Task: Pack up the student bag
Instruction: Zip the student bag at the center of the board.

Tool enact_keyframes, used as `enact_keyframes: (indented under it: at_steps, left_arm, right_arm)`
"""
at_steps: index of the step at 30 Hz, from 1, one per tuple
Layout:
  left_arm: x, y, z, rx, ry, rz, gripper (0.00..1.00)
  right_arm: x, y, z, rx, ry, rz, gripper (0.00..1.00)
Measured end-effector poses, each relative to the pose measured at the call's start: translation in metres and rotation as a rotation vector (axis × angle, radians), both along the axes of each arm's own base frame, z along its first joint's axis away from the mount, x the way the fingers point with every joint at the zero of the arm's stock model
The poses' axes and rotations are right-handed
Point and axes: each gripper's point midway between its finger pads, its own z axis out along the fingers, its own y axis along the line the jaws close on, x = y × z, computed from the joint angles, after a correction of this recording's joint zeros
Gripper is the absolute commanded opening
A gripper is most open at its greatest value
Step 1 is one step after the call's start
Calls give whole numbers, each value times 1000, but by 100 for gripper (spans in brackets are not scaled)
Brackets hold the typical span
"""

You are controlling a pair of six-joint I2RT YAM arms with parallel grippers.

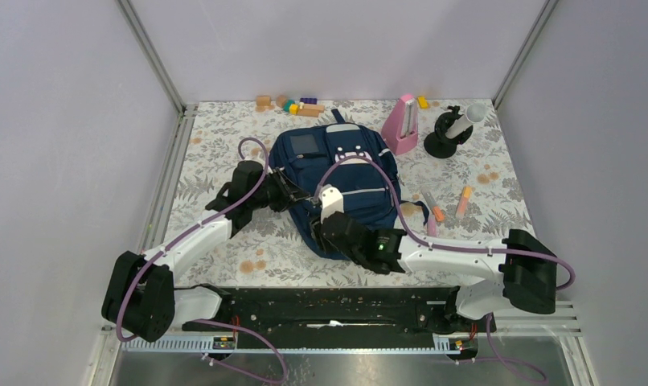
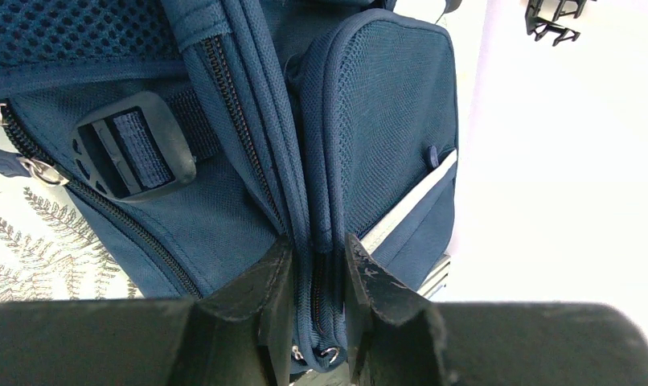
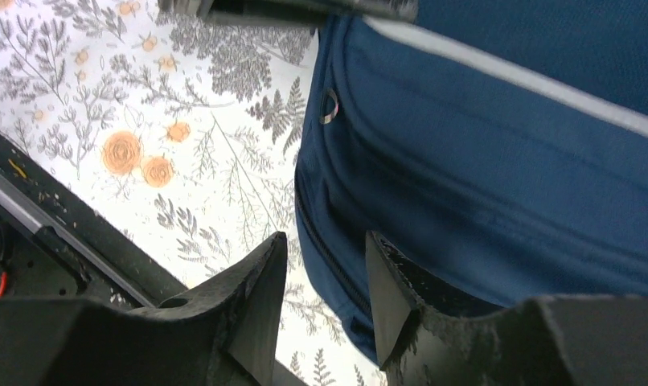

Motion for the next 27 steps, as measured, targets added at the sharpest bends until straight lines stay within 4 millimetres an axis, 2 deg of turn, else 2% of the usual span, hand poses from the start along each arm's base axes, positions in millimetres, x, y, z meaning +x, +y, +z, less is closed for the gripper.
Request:
enact_keyframes:
  at_steps: [5,11,17,27]
  left_arm:
    - [1,-1,3,-1,-2,-1,0]
    - [0,0,2,0,2,-1,0]
    - [0,0,2,0,2,-1,0]
    - [1,0,2,0,1,0,0]
  right_arm:
    - [-15,-11,-11,-23,-7,-5,51]
    - [-12,-22,-18,-34,-20,-46,55]
    - [-3,-19,-9,-4,-61,-76,56]
    - [2,-8,-22,-3,-56,-74,48]
